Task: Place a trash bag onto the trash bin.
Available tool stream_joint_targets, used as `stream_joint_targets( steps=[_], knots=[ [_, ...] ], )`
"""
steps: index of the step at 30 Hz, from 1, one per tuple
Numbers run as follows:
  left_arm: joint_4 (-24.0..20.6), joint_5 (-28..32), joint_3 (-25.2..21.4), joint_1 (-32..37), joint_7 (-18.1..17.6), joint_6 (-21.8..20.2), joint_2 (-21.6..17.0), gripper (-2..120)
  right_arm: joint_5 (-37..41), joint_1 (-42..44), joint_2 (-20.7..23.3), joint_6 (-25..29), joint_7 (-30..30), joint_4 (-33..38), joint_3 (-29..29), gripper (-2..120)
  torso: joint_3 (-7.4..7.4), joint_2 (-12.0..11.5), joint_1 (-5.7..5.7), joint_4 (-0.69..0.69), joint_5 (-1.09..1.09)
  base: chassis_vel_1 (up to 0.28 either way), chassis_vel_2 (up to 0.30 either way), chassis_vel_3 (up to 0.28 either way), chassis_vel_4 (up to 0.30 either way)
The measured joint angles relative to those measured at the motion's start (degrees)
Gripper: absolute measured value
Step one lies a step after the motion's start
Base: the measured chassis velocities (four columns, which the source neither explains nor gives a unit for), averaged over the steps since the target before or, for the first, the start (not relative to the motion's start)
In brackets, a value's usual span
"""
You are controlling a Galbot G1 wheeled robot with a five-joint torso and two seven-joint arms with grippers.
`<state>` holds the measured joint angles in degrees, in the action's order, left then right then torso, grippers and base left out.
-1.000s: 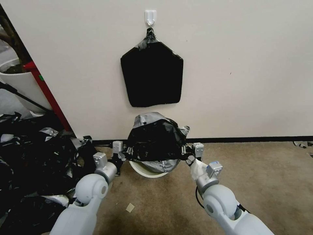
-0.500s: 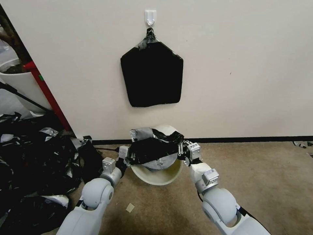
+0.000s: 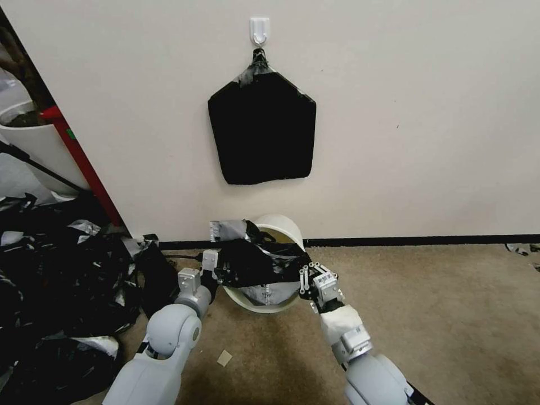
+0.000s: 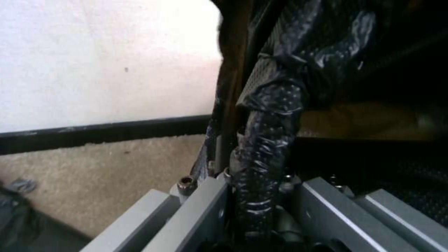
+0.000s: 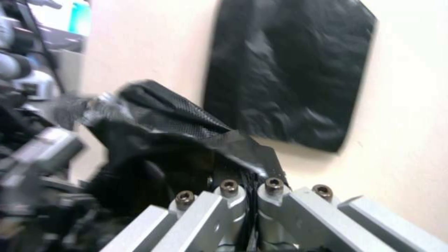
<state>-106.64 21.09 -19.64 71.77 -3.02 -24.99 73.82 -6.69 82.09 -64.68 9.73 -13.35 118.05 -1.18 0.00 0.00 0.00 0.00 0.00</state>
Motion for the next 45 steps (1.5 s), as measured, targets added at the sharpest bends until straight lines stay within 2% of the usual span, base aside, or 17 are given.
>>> stream_joint_targets(
  steps=[3, 5, 11, 14, 17, 18, 19, 22, 25, 28, 31, 38, 42, 43, 45],
  knots=[
    [-0.58, 0.11, 0.15, -0.03, -1.05, -0.97, -0.01, 0, -1.62, 0.85, 0.26, 2.73, 3.40, 1.01, 0.09, 0, 0.00, 0.00, 0.00, 0.00, 0.00, 0.000, 0.000, 0.000, 0.000],
    [-1.21, -0.63, 0.39, 0.35, -1.08, -1.10, -0.25, 0, -1.92, 0.35, 0.18, 6.76, 8.31, 1.15, -0.34, 0, 0.00, 0.00, 0.00, 0.00, 0.00, 0.000, 0.000, 0.000, 0.000],
    [-2.26, -3.10, 0.70, 1.34, 0.97, -0.95, -0.64, 0, -0.15, -2.67, -0.08, 6.29, 9.73, 1.09, -1.83, 0, 0.00, 0.00, 0.00, 0.01, 0.00, 0.000, 0.000, 0.000, 0.000],
    [-2.89, -7.09, 0.42, 2.26, 4.30, 0.37, -1.12, 0, 1.39, -6.00, 0.29, 0.79, 7.05, -0.41, -4.40, 0, 0.00, 0.00, 0.00, 0.01, 0.00, 0.000, 0.000, 0.000, 0.000],
    [-2.93, -8.73, 0.11, 2.56, 5.80, 0.96, -1.38, 0, 2.14, -6.81, 0.74, -2.32, 5.49, -0.91, -5.50, 0, 0.00, 0.00, 0.00, 0.01, 0.01, 0.000, 0.000, 0.000, 0.000],
    [-2.97, -10.11, -0.23, 2.79, 7.36, 1.47, -1.60, 0, 3.51, -7.23, 1.31, -5.97, 3.92, -1.14, -6.42, 0, 0.00, 0.00, 0.00, 0.01, 0.00, 0.000, 0.000, 0.000, 0.000],
    [-2.97, -10.11, -0.23, 2.79, 7.36, 1.47, -1.60, 0, 3.51, -7.23, 1.31, -5.97, 3.92, -1.14, -6.42, 0, 0.00, 0.00, 0.00, 0.01, 0.00, 0.000, 0.000, 0.000, 0.000],
    [-3.28, -11.17, -0.91, 3.03, 10.22, 2.00, -1.85, 0, 7.45, -7.43, 2.26, -11.53, 1.19, -1.60, -7.54, 0, 0.00, 0.00, 0.00, 0.00, 0.01, 0.000, 0.000, 0.000, 0.000],
    [-3.54, -11.14, -1.27, 3.05, 12.04, 2.09, -2.00, 0, 10.44, -7.31, 2.85, -14.56, -0.12, -2.04, -7.97, 0, 0.00, 0.00, 0.00, 0.00, 0.01, 0.000, 0.000, 0.000, 0.000],
    [-4.06, -8.94, -1.84, 2.94, 13.62, 2.06, -2.16, 0, 16.13, -6.44, 4.25, -19.44, -1.47, -2.49, -8.08, 0, 0.00, 0.00, 0.00, 0.00, 0.01, 0.000, 0.000, 0.000, 0.000],
    [-4.27, -6.91, -2.14, 2.71, 13.60, 1.76, -2.15, 0, 19.26, -5.71, 5.08, -21.55, -2.01, -2.41, -7.59, 0, 0.00, 0.00, 0.00, 0.00, 0.01, 0.000, 0.000, 0.000, 0.000],
    [-5.29, 3.74, -3.08, 0.88, 10.74, -1.62, -2.26, 0, 32.63, -2.36, 8.00, -28.03, -2.82, -2.14, -2.73, 0, 0.00, 0.00, 0.00, -0.01, 0.00, 0.000, 0.000, 0.000, 0.000],
    [-5.56, 7.22, -3.11, 0.33, 9.61, -3.15, -2.52, 0, 36.95, -1.96, 8.02, -28.54, -2.39, -2.40, -0.89, 0, 0.00, 0.00, 0.00, 0.00, 0.00, 0.000, 0.000, 0.000, 0.000],
    [-5.60, 9.33, -3.11, -0.13, 8.57, -3.95, -2.67, 0, 39.49, -1.95, 7.42, -26.87, -0.55, -3.30, 0.68, 0, 0.00, 0.00, 0.00, 0.00, 0.00, 0.000, 0.000, 0.000, 0.000],
    [-5.59, 10.13, -3.11, -0.29, 8.00, -4.22, -2.70, 0, 39.66, -2.04, 6.91, -25.13, 0.86, -3.97, 1.14, 0, 0.00, 0.00, 0.00, 0.00, 0.00, 0.000, 0.000, 0.000, 0.000]
  ],
)
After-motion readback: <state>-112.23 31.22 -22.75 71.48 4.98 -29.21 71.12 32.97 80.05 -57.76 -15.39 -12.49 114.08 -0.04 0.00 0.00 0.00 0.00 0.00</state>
